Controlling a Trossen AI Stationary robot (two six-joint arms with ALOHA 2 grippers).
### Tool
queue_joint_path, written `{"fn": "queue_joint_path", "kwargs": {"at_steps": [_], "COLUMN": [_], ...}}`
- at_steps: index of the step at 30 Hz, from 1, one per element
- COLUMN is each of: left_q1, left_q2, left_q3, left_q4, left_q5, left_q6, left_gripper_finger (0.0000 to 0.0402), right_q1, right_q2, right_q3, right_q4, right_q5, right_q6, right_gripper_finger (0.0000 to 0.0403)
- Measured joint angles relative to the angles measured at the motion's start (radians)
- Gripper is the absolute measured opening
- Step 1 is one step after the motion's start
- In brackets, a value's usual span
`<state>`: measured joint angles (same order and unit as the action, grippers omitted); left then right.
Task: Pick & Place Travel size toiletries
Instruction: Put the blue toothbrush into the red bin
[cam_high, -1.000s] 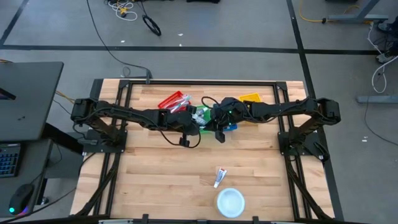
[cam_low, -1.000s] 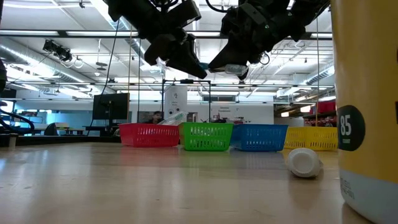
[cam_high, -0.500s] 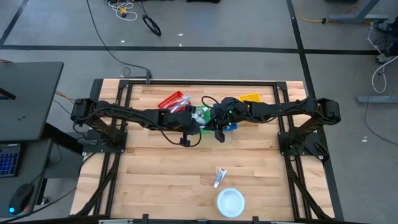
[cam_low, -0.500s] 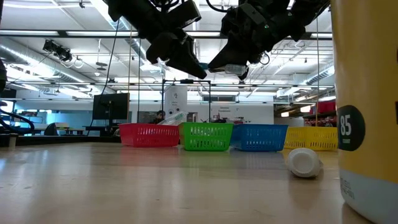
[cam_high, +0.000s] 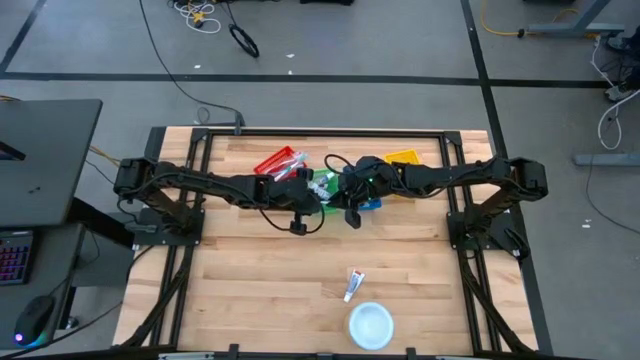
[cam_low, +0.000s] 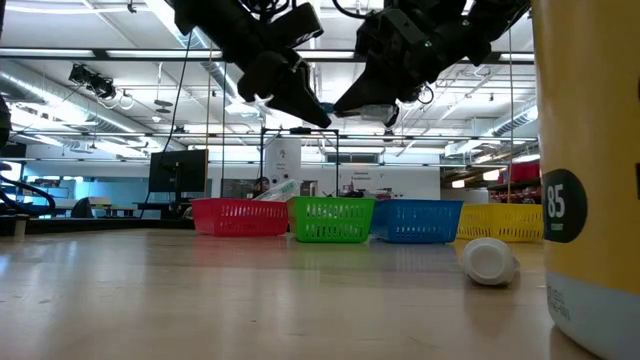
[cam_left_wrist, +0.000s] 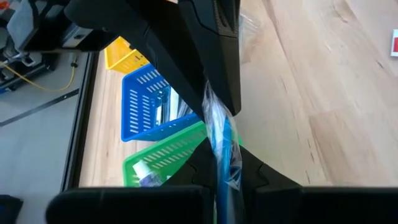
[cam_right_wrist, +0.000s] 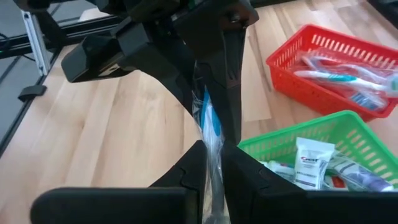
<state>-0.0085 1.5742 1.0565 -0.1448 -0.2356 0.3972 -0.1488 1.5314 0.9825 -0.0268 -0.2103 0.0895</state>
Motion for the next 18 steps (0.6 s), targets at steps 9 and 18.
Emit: {"fn": "queue_joint_path", "kwargs": {"at_steps": [9, 18], "left_q1": [0.000, 0.000], "left_q2": [-0.001, 0.000], "left_q3": [0.000, 0.000], "left_q4": [-0.002, 0.003], "left_q5": [-0.016, -0.014], "left_q6": [-0.017, -0.015], "left_gripper_finger": [0.0026, 0.0033], "right_q1": [-0.001, 0.000], "right_q2": [-0.004, -0.008], "right_q3": [0.000, 0.000], "right_q4": [0.022, 0.002], "right_q5": [0.005, 0.014], "right_q6": [-0.001, 0.017], "right_gripper_finger": [0.0045, 0.0045]}}
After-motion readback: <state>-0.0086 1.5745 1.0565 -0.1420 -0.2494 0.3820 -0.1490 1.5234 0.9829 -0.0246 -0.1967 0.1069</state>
